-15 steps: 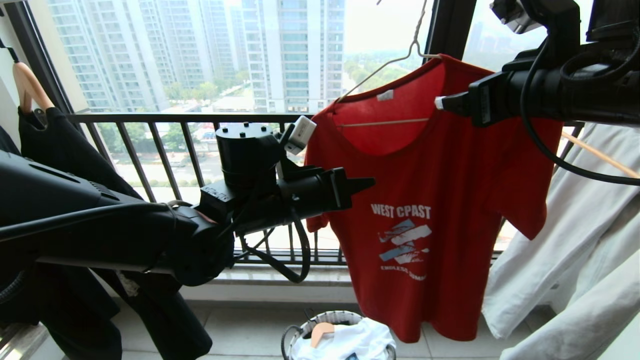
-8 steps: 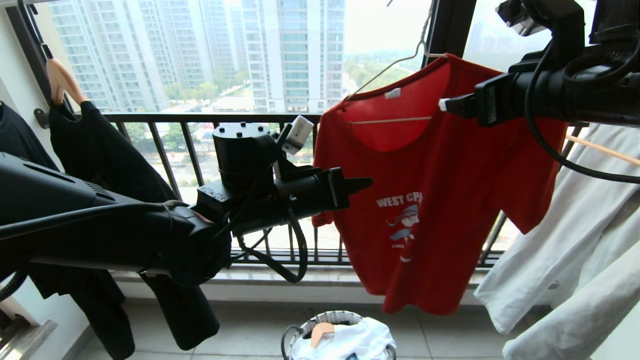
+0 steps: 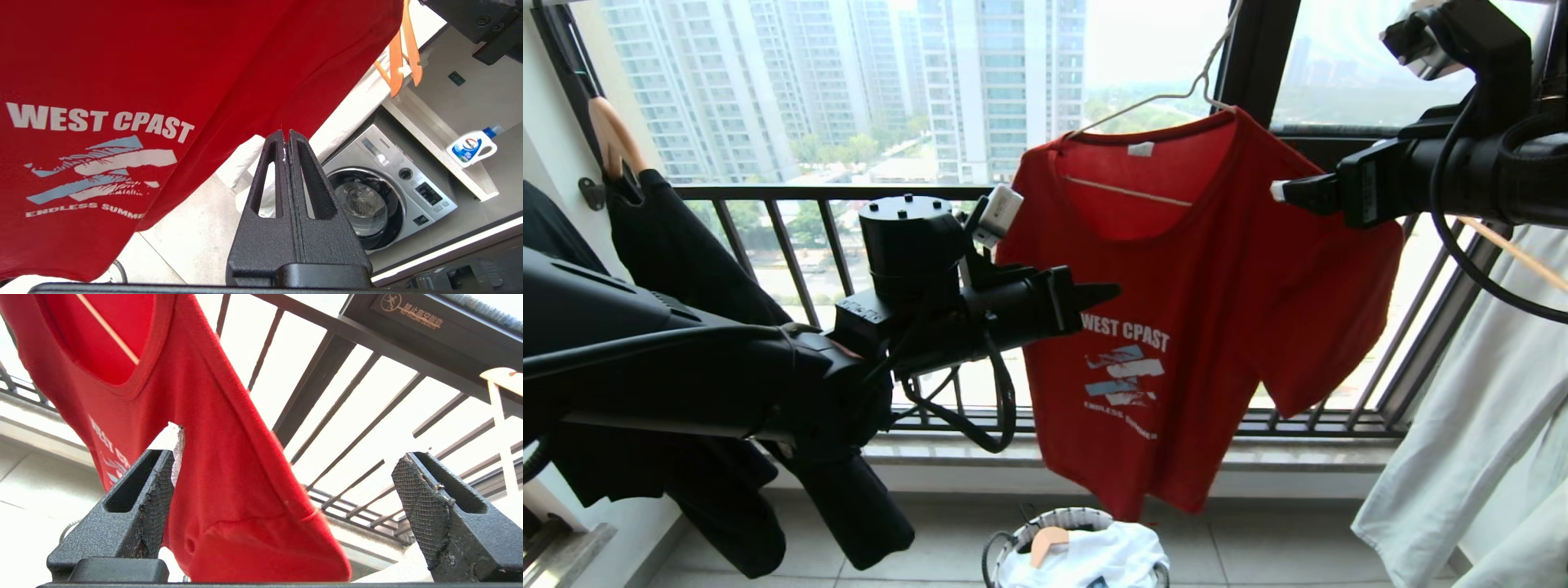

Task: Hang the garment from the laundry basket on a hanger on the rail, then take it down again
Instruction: Take the clothes off the clothes rack

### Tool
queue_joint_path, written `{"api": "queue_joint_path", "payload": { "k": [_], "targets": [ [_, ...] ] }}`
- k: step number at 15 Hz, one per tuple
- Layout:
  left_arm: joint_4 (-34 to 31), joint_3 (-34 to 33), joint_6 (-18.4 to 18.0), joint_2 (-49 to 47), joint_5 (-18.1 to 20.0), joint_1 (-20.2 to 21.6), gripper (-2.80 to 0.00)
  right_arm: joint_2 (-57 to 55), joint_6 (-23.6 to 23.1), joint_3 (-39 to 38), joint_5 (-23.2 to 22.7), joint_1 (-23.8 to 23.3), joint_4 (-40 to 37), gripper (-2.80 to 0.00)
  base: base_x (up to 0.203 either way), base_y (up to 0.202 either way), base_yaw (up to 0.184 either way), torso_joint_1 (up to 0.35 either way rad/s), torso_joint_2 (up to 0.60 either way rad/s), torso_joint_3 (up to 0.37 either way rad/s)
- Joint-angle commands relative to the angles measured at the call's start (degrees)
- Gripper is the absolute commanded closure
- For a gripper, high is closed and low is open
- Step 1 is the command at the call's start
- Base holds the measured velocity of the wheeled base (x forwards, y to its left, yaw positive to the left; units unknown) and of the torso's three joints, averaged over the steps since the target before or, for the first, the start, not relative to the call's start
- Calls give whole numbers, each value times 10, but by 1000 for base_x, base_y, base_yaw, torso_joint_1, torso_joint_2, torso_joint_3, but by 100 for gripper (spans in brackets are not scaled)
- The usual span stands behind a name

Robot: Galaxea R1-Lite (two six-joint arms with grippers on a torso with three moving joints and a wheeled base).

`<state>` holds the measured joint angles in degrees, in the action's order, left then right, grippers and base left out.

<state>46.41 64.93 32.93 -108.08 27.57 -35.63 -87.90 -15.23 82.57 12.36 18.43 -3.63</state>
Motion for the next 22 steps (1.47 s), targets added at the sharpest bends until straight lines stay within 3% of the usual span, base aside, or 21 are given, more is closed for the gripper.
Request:
{"api": "queue_joint_path", "payload": {
  "k": [1,7,9,13,15,17,20,22],
  "targets": [
    [3,0,2,1,1,1,0,-14,-1,6,0,-1,-1,-280,0,0,0,0,0,0],
    [2,-2,2,31,9,7,0,-3,0,4,-6,-13,20,-280,0,0,0,0,0,0],
    [-3,-9,1,59,32,7,0,17,1,-7,-29,-35,19,-280,0,0,0,0,0,0],
    [-14,16,2,57,50,7,0,63,105,-23,-67,-70,22,-280,0,0,0,0,0,0],
    [-61,41,1,45,50,7,0,101,152,-27,-95,-99,22,-280,0,0,0,0,0,0],
    [-81,62,1,22,49,7,0,158,182,-55,-118,-112,20,-280,0,0,0,0,0,0],
    [-97,110,2,-21,47,-4,0,221,228,-109,-199,-152,17,-280,0,0,0,0,0,0],
    [-128,129,2,-35,45,-12,0,231,232,-139,-228,-158,19,-280,0,0,0,0,0,0]
  ]
}}
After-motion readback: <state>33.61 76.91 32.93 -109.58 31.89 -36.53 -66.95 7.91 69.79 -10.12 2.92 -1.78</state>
